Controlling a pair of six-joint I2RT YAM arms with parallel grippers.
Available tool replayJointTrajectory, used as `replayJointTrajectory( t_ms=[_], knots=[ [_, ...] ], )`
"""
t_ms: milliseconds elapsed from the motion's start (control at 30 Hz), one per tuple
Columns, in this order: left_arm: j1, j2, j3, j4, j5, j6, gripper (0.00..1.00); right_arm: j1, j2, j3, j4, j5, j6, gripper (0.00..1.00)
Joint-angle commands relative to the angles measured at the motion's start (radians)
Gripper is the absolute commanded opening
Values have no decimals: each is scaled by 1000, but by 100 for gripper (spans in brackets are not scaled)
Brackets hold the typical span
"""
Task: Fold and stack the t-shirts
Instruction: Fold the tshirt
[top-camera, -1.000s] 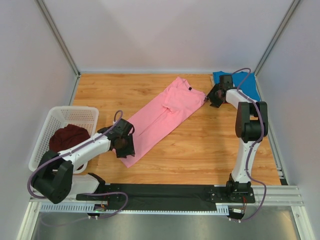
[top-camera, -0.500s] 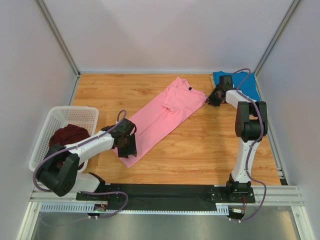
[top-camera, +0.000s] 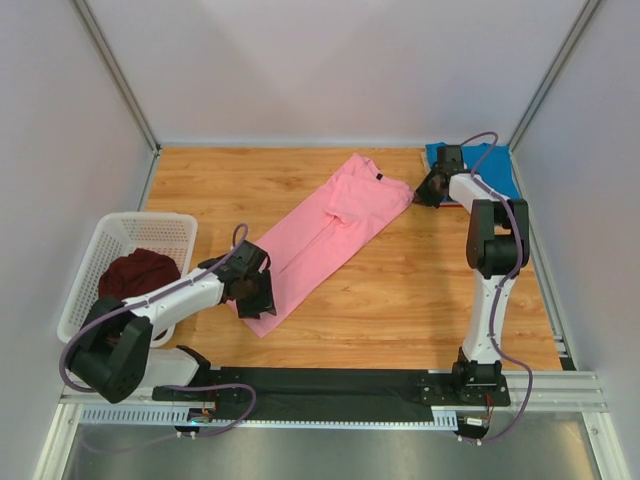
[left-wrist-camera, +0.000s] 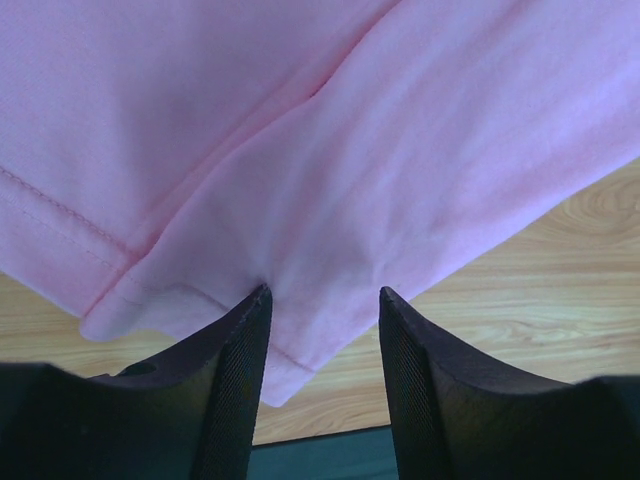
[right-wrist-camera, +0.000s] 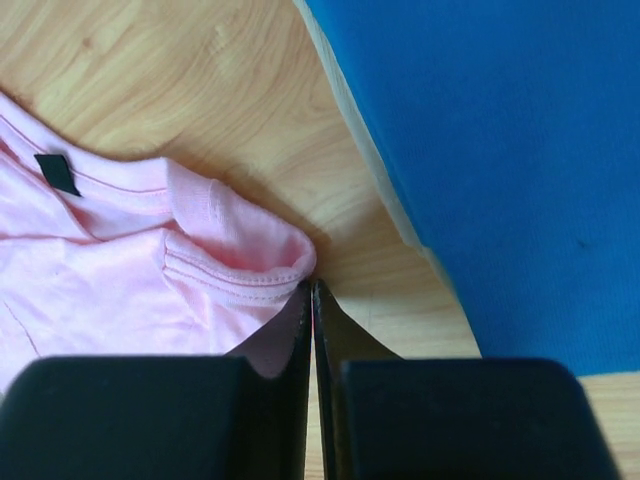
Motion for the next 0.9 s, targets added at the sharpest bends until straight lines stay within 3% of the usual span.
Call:
replayJointTrajectory(
  t_ms=[0, 300, 533, 633, 733, 800, 867],
  knots=[
    [-13, -28, -26, 7, 74, -35, 55, -2, 61, 63, -75, 41, -26, 2],
    [-16, -87, 108, -80, 139, 2, 56, -2, 153, 253, -133, 19, -61, 0],
    [-21, -66, 194, -117, 144, 138, 57, -4, 260, 471, -196, 18, -84, 0],
    [-22, -13, 213, -140, 163, 195, 54, -2, 288, 523, -201, 13, -86, 0],
    [-24, 11, 187, -129, 170, 221, 44, -41, 283, 531, -211, -11, -81, 1],
    [-24, 17, 153, -108, 180, 215, 37, -45, 247, 511, -204, -27, -81, 9],
    [-24, 19, 107, -76, 183, 201, 33, -45, 211, 451, -173, -47, -75, 24]
  ],
)
